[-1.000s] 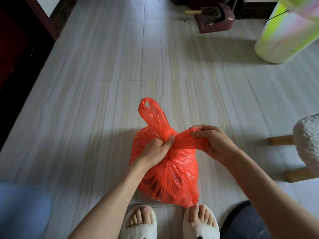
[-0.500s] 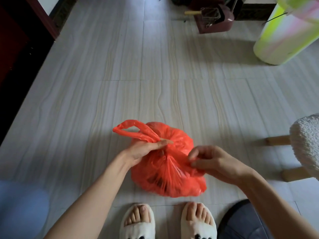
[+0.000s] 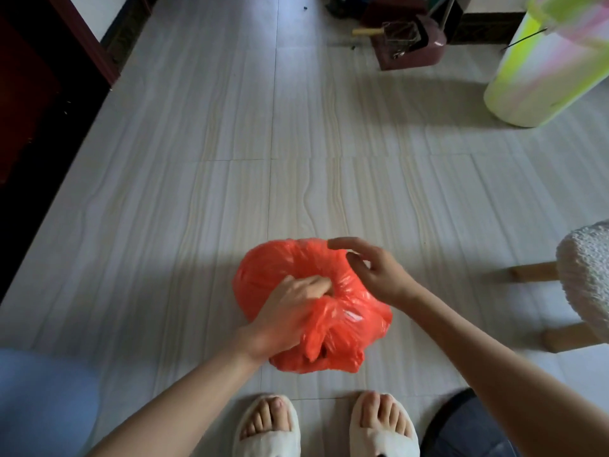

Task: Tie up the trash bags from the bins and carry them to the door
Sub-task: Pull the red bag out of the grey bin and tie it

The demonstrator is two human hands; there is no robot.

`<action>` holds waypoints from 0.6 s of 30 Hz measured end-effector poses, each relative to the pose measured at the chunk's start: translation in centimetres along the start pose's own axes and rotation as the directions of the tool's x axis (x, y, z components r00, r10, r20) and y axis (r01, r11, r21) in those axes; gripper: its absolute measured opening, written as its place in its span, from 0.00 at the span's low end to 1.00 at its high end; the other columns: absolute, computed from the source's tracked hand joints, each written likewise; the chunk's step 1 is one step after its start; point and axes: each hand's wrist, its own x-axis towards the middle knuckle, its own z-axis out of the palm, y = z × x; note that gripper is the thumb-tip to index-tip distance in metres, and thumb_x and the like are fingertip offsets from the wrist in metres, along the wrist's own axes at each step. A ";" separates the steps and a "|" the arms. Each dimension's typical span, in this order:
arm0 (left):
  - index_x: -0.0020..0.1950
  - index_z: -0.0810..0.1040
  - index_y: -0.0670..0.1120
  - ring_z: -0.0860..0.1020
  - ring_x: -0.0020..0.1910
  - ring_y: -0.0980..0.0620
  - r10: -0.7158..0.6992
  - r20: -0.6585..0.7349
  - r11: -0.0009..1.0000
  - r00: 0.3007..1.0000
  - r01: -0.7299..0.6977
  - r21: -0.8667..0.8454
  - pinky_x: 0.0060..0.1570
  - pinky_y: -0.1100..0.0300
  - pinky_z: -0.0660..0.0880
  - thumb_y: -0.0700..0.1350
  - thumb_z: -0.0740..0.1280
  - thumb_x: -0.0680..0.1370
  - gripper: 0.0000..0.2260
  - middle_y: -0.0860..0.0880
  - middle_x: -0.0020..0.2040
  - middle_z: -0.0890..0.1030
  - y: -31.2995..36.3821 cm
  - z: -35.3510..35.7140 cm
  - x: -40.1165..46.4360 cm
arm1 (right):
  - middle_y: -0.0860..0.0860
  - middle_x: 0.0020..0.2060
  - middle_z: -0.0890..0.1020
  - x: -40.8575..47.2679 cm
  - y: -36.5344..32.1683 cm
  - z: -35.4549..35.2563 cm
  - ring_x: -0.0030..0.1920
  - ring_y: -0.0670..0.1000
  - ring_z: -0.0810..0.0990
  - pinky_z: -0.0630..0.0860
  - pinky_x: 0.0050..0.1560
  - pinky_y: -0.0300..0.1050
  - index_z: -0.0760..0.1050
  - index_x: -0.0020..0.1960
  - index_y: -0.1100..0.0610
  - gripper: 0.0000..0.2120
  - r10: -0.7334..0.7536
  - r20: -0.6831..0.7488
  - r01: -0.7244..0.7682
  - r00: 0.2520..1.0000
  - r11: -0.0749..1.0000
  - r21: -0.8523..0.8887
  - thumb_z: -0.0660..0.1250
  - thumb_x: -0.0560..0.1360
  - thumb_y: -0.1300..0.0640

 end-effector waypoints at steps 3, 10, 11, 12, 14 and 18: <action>0.44 0.66 0.51 0.77 0.38 0.52 0.175 0.050 0.943 0.983 -0.182 0.280 0.39 0.57 0.62 0.51 0.56 0.70 0.06 0.54 0.38 0.75 -1.8 0.7 -0.5 | 0.53 0.53 0.81 0.4 0.4 1.9 0.56 0.54 0.77 0.71 0.61 0.43 0.78 0.56 0.58 0.22 -0.111 0.169 0.147 0.979 0.964 -0.220 0.51 0.68 0.59; 0.46 0.67 0.49 0.79 0.37 0.49 0.220 -0.154 0.911 0.963 -0.147 0.386 0.40 0.56 0.66 0.41 0.71 0.66 0.15 0.51 0.37 0.78 -3.7 -0.2 -1.1 | 0.53 0.47 0.81 -0.7 1.7 2.7 0.51 0.58 0.75 0.72 0.55 0.55 0.79 0.49 0.56 0.18 -0.045 0.208 0.102 0.977 0.956 -0.274 0.53 0.68 0.56; 0.47 0.68 0.48 0.79 0.37 0.48 0.217 -0.202 0.904 0.955 -0.118 0.410 0.40 0.55 0.66 0.40 0.71 0.66 0.15 0.51 0.37 0.79 -4.1 -0.3 -1.0 | 0.53 0.46 0.82 -1.2 1.6 3.1 0.51 0.57 0.75 0.72 0.56 0.52 0.80 0.48 0.56 0.20 -0.041 0.220 0.099 0.975 0.960 -0.260 0.52 0.67 0.53; 0.48 0.69 0.47 0.80 0.38 0.48 0.220 -0.243 0.898 0.945 -0.099 0.429 0.41 0.55 0.67 0.39 0.70 0.67 0.14 0.50 0.38 0.80 -4.7 -0.6 -0.9 | 0.52 0.44 0.82 -1.8 1.8 3.6 0.51 0.54 0.75 0.71 0.56 0.48 0.80 0.46 0.56 0.21 -0.051 0.243 0.108 0.969 0.968 -0.228 0.51 0.66 0.52; 0.50 0.69 0.46 0.81 0.38 0.48 0.215 -0.297 0.905 0.930 -0.075 0.420 0.41 0.55 0.68 0.38 0.69 0.67 0.14 0.48 0.40 0.81 -6.1 -1.1 -0.8 | 0.53 0.40 0.82 -3.1 2.0 4.5 0.46 0.49 0.74 0.70 0.52 0.40 0.80 0.42 0.58 0.19 -0.071 0.284 0.116 0.956 0.982 -0.146 0.51 0.65 0.55; 0.51 0.70 0.47 0.82 0.39 0.49 0.370 -0.232 0.868 0.899 -0.246 0.432 0.38 0.56 0.77 0.36 0.64 0.69 0.12 0.47 0.43 0.83 -7.2 -1.4 -0.5 | 0.49 0.38 0.75 -2.5 1.8 4.9 0.38 0.42 0.70 0.67 0.43 0.38 0.75 0.41 0.62 0.13 -0.017 -0.020 0.016 1.000 0.999 -0.036 0.53 0.67 0.58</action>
